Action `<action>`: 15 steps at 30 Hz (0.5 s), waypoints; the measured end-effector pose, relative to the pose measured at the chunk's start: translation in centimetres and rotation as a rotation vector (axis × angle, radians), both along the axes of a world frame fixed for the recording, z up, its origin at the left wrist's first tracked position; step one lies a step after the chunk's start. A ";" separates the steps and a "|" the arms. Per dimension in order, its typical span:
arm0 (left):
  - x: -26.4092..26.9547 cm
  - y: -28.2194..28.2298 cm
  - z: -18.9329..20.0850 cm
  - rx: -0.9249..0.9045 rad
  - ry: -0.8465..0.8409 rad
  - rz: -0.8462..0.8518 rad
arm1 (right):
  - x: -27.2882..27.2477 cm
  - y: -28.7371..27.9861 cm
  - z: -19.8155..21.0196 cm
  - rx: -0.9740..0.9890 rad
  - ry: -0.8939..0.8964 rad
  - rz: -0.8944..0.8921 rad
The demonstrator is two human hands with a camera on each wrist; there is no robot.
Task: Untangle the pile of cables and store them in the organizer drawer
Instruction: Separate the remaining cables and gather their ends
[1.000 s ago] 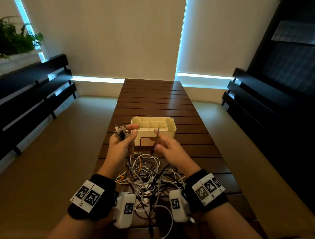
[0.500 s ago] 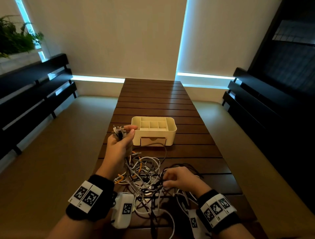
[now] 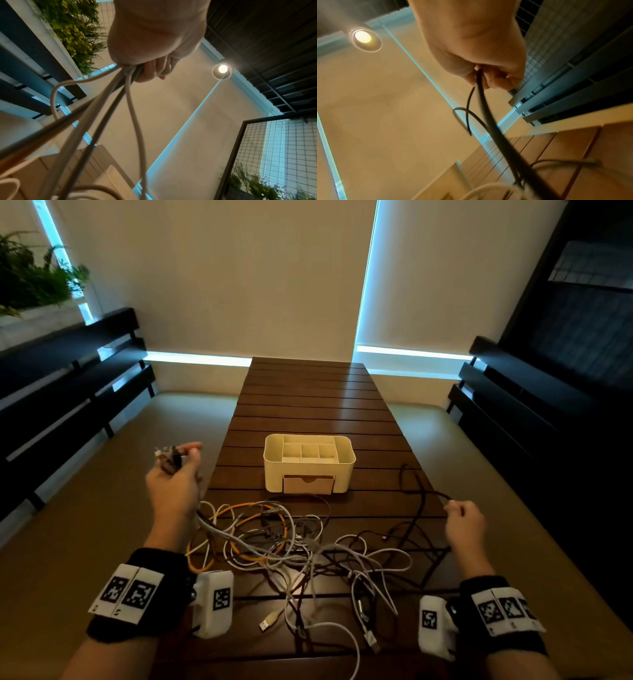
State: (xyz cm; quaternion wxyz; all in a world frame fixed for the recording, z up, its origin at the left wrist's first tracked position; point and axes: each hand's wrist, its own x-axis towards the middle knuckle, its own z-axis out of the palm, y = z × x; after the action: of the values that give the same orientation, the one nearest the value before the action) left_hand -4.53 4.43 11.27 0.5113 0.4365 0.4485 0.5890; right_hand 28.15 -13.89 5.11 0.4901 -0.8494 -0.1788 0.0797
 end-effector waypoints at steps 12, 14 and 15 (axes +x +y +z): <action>2.9 -4.0 -0.9 -0.051 0.061 -0.385 | -6.2 1.8 3.3 0.717 0.705 0.372; 4.1 -5.1 -1.2 -0.033 0.121 -0.462 | -7.5 1.9 5.2 0.787 0.740 0.503; 4.6 -5.5 -1.3 -0.022 0.142 -0.509 | -8.0 1.9 6.1 0.815 0.743 0.569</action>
State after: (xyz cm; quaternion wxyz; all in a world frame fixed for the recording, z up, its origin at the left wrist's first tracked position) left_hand 0.09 -1.03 10.00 0.6148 0.5701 0.3653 0.4045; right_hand 20.16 -12.03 11.20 0.7642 -0.4283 -0.2319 0.4229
